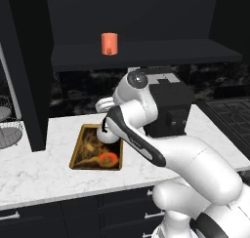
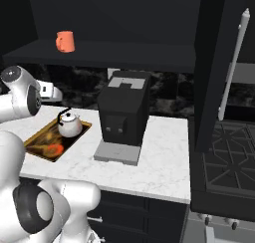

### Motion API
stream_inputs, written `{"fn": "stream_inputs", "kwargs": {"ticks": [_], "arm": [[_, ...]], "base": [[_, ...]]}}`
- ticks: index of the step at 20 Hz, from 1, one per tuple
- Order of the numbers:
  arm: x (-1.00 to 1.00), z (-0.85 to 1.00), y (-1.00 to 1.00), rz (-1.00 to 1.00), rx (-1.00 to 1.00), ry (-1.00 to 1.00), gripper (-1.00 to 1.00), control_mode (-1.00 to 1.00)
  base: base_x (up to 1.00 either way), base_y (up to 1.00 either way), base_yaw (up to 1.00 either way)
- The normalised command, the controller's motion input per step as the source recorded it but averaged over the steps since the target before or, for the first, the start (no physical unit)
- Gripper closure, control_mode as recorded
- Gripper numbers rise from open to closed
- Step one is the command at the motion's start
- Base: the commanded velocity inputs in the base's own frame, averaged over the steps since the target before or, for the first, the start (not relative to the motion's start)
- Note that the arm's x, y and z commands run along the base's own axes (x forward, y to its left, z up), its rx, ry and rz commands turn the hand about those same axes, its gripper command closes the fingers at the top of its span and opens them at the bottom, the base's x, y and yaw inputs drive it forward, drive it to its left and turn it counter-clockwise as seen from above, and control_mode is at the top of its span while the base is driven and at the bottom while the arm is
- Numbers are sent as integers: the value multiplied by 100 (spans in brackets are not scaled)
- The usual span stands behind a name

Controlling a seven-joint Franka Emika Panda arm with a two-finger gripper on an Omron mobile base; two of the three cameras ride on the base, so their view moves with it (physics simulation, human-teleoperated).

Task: Pick the kettle from the counter and place it on the tray. Then pick the mug from the cabinet and place it on the tray. Then close the cabinet doors.

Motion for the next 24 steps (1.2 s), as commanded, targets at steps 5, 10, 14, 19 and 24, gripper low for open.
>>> {"fn": "stream_inputs", "kwargs": {"ticks": [5,10,14,19,24], "arm": [[-20,88,-3,-1,0,-1,-100,-100],[-2,87,0,-6,-2,-4,-100,-100],[0,68,-12,-11,-5,-11,-100,-100],[1,39,-3,-4,-9,-21,-100,-100],[17,52,1,0,0,0,-100,-100]], "base": [[0,0,0],[0,0,0],[0,0,0],[0,0,0],[0,0,0]]}}
